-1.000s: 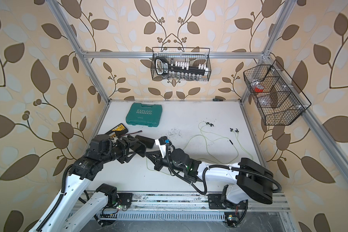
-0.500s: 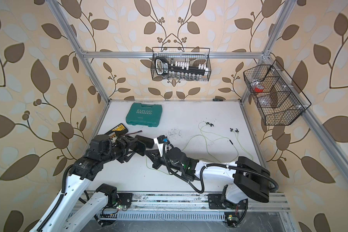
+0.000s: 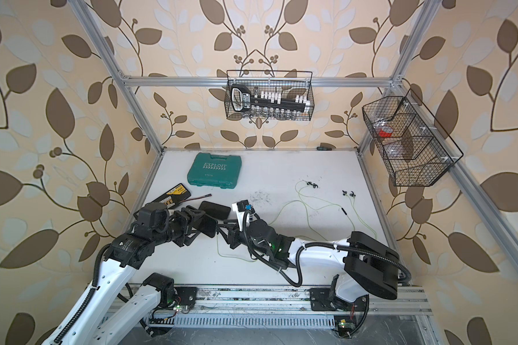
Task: Plug wired earphones into phones
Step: Insert the wired earphone into the phone, then place the phone at the center of the board.
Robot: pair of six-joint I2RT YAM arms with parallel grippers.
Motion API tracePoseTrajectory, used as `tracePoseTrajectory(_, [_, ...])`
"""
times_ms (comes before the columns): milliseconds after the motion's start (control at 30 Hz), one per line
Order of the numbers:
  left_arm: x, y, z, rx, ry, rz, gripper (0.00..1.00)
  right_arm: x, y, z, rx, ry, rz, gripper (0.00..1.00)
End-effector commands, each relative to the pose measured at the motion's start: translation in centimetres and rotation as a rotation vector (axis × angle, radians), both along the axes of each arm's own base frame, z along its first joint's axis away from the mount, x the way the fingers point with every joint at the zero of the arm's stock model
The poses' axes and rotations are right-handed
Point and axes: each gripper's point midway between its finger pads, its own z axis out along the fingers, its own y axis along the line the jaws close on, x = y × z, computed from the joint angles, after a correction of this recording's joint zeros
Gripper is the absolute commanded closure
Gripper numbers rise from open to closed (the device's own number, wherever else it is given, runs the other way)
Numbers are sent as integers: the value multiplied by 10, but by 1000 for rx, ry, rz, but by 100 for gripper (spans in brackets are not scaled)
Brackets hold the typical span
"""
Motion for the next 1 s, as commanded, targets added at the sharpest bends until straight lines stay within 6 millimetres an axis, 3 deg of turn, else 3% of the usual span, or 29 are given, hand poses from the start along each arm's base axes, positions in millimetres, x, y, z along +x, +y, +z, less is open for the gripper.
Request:
tracePoseTrajectory(0, [6, 12, -17, 57, 31, 70, 35, 5, -23, -9, -41, 32, -82, 49])
tracePoseTrajectory(100, [11, 21, -32, 66, 50, 142, 35, -2, -42, -3, -48, 27, -97, 27])
tracePoseTrajectory(200, [9, 37, -52, 93, 89, 251, 34, -6, -62, 5, -60, 20, -124, 17])
tracePoseTrajectory(400, [3, 60, -98, 103, 175, 443, 36, 4, -105, -6, -148, 70, -251, 16])
tracePoseTrajectory(600, [7, 63, -121, 148, 282, 490, 37, 14, -132, -31, -192, 173, -300, 17])
tracePoseTrajectory(767, [3, 66, -139, 175, 365, 522, 35, 20, -148, -48, -224, 242, -340, 17])
tracePoseTrajectory(967, [0, 76, -150, 200, 377, 584, 31, 24, -153, -56, -241, 272, -353, 17])
